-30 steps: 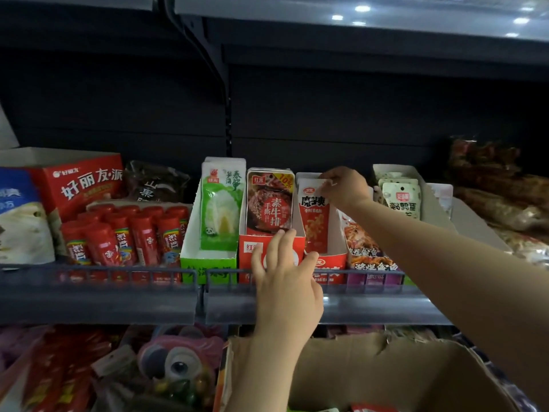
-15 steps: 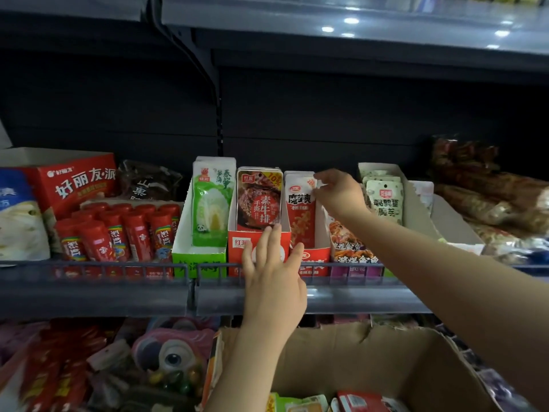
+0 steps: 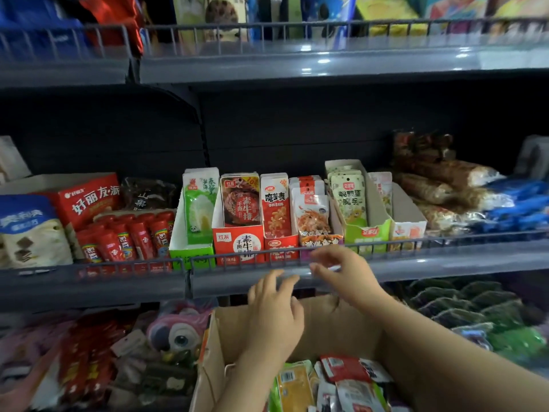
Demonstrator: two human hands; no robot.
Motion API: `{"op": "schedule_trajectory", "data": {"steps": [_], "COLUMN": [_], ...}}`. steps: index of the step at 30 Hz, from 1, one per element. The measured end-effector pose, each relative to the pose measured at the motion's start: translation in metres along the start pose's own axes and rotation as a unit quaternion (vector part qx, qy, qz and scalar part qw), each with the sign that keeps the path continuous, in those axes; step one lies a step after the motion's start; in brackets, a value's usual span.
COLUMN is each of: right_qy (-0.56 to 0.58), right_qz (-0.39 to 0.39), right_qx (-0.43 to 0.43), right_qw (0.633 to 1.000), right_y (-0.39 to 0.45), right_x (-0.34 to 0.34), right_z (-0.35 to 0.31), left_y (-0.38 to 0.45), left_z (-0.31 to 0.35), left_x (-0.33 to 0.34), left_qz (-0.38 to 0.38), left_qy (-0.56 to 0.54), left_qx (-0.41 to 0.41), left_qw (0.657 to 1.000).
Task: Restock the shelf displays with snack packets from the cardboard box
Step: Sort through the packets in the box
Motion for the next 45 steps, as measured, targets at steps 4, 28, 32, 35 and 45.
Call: {"op": "schedule_trajectory", "data": {"steps": [4,28,32,35,45], "right_qy": [-0.031,-0.157,-0.174,-0.182,-0.045], "right_qz": [-0.056,-0.486,-0.504,-0.513,-0.455], "right_qx": [0.021,0.123,0.110,0.108,0.204], "right_qw": [0.998,0.851,0.838,0.832,0.866], "right_y": [-0.042,-0.147,-0.150,-0.152,-0.145], "right_x": [0.009,0.124,0.131,0.134,0.126], "right_z": [0.025,0.137,0.138,0.139,0.145], "left_y": [-0.024,-0.115,-0.130,-0.136,-0.106], "left_z": [-0.002,-0.066,-0.072,-0.074,-0.074], "left_x": [0.019,0.131,0.136,0.140,0.127], "left_qz": [-0.112,-0.536,-0.590,-0.601,-0.498], "left_qy": [-0.068,0.019,0.059,0.062,-0.047], "left_qx": [-0.066,-0.114,-0.116,-0.136,-0.159], "left_qw": [0.989,0.836,0.797,0.785,0.851]}}
Point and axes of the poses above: each hand's wrist, its own y-axis towards the middle knuckle, its own x-axis out of the palm, z = x × y, the point moved 6 cm from there along y, towards the middle knuckle, and after that the axes turned 4 degrees about y, right-handed, at the moved point
